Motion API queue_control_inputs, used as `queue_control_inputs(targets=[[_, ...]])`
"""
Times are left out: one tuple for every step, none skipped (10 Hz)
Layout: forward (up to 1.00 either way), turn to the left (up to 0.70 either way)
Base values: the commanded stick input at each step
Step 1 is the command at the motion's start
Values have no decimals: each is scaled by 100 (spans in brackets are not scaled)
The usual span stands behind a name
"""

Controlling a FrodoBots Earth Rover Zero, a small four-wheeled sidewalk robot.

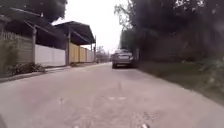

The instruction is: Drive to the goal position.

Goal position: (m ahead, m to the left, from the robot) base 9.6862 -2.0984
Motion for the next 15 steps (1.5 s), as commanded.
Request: queue_control_inputs(targets=[[70, 0], [70, 0], [70, 0], [70, 0], [70, 28], [70, 34], [70, 30], [70, 27], [70, 23], [70, 0], [70, 0], [70, 0], [70, 0], [70, 0], [70, 0]])
